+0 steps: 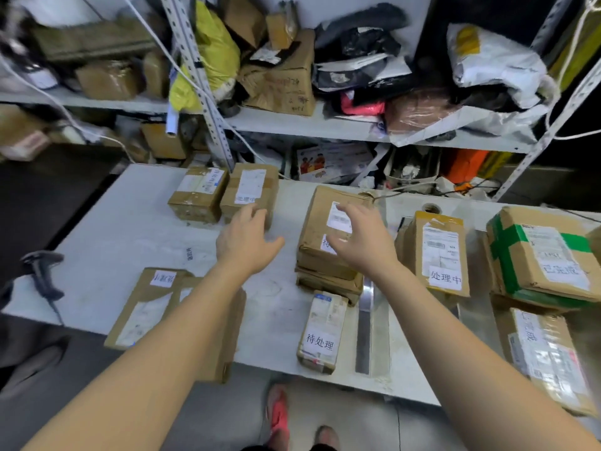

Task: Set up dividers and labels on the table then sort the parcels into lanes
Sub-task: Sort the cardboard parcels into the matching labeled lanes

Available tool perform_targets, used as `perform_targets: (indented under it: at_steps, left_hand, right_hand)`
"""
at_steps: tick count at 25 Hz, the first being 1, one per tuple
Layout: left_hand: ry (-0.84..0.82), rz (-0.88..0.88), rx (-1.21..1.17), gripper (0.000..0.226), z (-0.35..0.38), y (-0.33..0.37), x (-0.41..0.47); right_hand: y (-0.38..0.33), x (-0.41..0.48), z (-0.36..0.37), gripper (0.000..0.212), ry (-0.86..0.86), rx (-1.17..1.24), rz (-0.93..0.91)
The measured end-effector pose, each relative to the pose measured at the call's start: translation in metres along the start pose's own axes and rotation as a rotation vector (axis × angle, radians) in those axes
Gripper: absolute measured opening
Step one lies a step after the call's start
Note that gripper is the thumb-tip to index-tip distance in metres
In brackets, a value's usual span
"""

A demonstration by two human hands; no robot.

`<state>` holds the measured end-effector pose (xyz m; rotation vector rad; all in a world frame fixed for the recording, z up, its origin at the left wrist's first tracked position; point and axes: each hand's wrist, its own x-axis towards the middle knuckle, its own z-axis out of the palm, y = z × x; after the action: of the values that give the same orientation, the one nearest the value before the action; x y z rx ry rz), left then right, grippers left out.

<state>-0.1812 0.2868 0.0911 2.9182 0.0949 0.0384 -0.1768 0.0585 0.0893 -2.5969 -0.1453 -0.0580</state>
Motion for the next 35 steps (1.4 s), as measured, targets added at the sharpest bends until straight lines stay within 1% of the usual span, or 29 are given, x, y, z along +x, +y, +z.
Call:
perform_targets:
  at_steps: [2,5,9,15,20,23,27,30,31,33,35]
  left_hand:
    - [0.005,0.04,0.134,0.071,-0.014,-0.016,-0.011]
    - [0.026,0.008,0.213,0.075,-0.03,-0.047,-0.024]
    - [0.015,-0.081,0.211,0.072,-0.043,-0.103,-0.036]
    - [0.005,-0.083,0.179,0.068,-0.046,-0.207,-0.042]
    - [-0.087,-0.068,0.031,0.064,-0.036,-0.278,-0.038]
    - [-0.193,-0.043,-0.092,0.058,-0.01,-0.297,-0.041]
    - [-0.326,0.011,-0.222,0.053,0.026,-0.297,-0.057]
    - [-0.443,0.042,-0.413,0.048,0.049,-0.289,-0.072]
    - [-0.482,0.044,-0.453,0.05,0.054,-0.287,-0.077]
    - [-0.508,0.022,-0.501,0.054,0.064,-0.285,-0.085]
    - [-0.478,0.002,-0.537,0.051,0.072,-0.283,-0.09]
  right_hand:
    - [-0.02,0.002,0.004,0.063,-0.04,-0.042,-0.074]
    - [-0.051,0.0,0.016,0.065,-0.096,-0.061,-0.159]
    - [-0.093,-0.006,0.04,0.063,-0.134,-0.075,-0.225]
    - [-0.168,-0.007,0.099,0.062,-0.182,-0.11,-0.225]
    - [-0.212,-0.018,0.157,0.063,-0.238,-0.066,-0.036]
    - [-0.22,-0.034,0.187,0.061,-0.257,-0.005,0.105]
    - [-0.215,-0.056,0.216,0.066,-0.238,0.005,0.269]
    - [-0.208,-0.073,0.228,0.079,-0.19,0.052,0.39]
    - [-0.206,-0.08,0.231,0.083,-0.184,0.079,0.427]
    - [-0.201,-0.092,0.24,0.088,-0.181,0.146,0.508]
    - [-0.198,-0.1,0.247,0.091,-0.149,0.266,0.629]
